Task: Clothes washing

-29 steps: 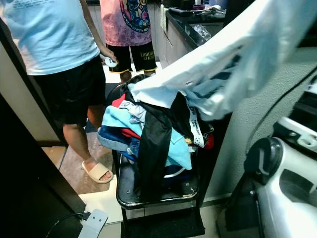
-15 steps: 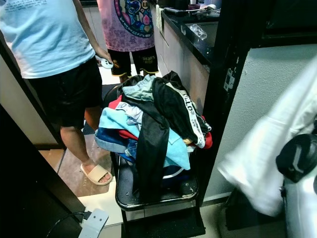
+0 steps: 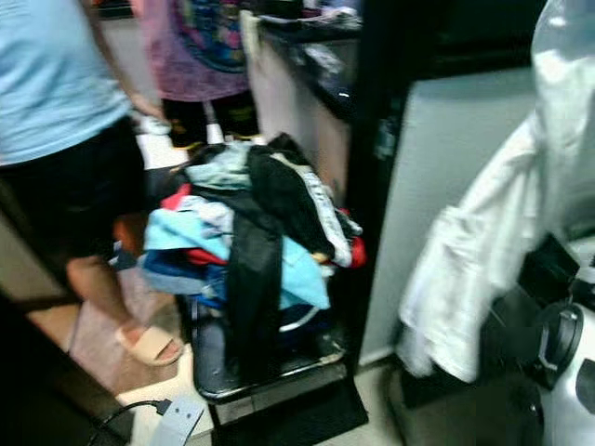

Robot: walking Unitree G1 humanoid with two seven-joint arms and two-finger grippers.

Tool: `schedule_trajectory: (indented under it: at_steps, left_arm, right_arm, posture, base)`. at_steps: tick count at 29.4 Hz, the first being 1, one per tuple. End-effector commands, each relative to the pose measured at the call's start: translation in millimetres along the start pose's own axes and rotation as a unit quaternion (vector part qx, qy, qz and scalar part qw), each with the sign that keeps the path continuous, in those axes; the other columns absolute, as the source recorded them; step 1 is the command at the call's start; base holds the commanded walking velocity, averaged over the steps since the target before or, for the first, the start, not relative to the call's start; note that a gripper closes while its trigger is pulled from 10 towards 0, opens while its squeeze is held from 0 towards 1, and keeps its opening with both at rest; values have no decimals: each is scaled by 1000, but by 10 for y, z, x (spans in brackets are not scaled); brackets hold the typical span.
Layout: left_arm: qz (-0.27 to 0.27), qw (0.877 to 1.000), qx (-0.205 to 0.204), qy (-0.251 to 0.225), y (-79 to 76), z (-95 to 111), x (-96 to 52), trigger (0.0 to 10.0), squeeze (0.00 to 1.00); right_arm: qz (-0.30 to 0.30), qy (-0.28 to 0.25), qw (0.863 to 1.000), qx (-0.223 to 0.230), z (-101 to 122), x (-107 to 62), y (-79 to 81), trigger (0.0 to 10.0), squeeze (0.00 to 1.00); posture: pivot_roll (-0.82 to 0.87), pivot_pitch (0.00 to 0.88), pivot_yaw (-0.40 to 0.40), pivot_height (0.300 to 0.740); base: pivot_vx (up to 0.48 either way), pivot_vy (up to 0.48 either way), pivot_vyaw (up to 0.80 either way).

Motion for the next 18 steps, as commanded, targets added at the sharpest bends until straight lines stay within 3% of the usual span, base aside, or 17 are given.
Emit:
schedule_trajectory:
  at_steps: [1, 11, 15, 17, 18]
  left_arm:
    - [-4, 1000, 12, 7, 7, -28, -5, 10000, 0]
    - [-27, 997, 29, -73, -54, 337, 40, 10000, 0]
    - [-38, 988, 43, -141, -95, 645, 46, 10000, 0]
    - [-38, 988, 43, -141, -95, 645, 46, 10000, 0]
    - [-39, 981, 42, -187, -90, 868, 35, 10000, 0]
  right_arm:
    - [10, -13, 1000, -10, 29, -3, 84, 0, 0]
    - [19, 17, 998, -55, -121, -41, 135, 0, 0]
    - [72, 29, 996, -37, -186, -71, 298, 0, 0]
    - [72, 29, 996, -37, -186, -71, 298, 0, 0]
    - [97, 42, 994, -35, -270, -102, 408, 0, 0]
  posture:
    - [68, 6, -8, 740]
    - [74, 13, -17, 740]
    - [72, 14, -17, 740]
    - [72, 14, -17, 740]
    - [70, 13, -19, 740]
  base:
    - [0, 0, -800]
    - [0, 0, -800]
    - [0, 0, -800]
    - [0, 0, -800]
    - [0, 0, -800]
Point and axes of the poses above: a point about 5 cm out from each wrist's last joint towards the gripper, its own x axis pointing out of the wrist towards the gripper, its own z axis along the axis of the wrist's last joint, y = z × x, the point moved 1 cm from there along x, pointing out of the wrist towards the gripper, and after that the axes turned 3 degrees about x, right-handed, at the moved point
